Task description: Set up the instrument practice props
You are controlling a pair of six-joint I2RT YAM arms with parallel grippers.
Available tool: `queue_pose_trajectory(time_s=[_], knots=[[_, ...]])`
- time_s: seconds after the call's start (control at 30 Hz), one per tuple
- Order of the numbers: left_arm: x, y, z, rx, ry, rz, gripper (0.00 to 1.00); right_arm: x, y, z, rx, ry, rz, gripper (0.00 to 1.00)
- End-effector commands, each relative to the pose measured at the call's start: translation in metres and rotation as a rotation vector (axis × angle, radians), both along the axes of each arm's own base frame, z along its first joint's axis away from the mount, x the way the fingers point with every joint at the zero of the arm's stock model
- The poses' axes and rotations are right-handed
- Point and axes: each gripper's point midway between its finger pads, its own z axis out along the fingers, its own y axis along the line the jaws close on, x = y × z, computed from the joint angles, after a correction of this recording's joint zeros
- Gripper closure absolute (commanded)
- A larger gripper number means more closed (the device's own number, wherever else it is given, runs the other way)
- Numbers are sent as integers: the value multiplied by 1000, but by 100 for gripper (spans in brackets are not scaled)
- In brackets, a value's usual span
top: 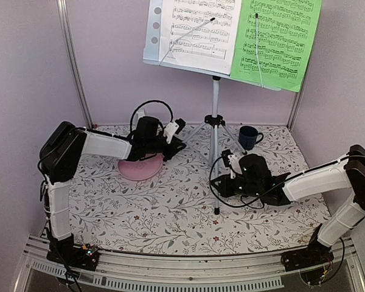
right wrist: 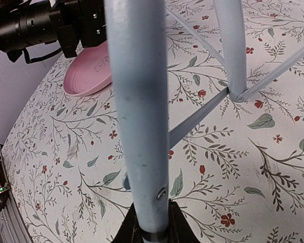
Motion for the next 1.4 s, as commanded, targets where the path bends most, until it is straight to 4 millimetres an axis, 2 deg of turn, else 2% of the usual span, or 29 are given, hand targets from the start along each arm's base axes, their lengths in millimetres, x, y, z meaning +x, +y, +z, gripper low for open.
queue_pose_trajectory(time_s=[0.0,0.07,0.27,0.7,0.93,1.23,1.3,1.37], knots=[[23,14,6,-28,-16,120,100,16,-14,-5,-38,6,-98,95],[26,17,9,-31,-32,140,100,22,-19,-6,-51,-3,-113,100],[37,22,17,-48,-70,176,100,44,-35,-5,-91,-44,-155,100],[73,40,35,-67,-162,270,100,81,-37,2,-137,-136,-178,100],[93,40,40,-60,-180,265,100,101,-29,4,-145,-169,-170,100],[101,39,40,-65,-177,241,100,115,-23,7,-143,-188,-160,100],[96,37,44,-75,-172,221,96,113,-21,9,-137,-188,-149,100],[88,37,49,-88,-173,201,79,112,-18,10,-127,-188,-132,100]])
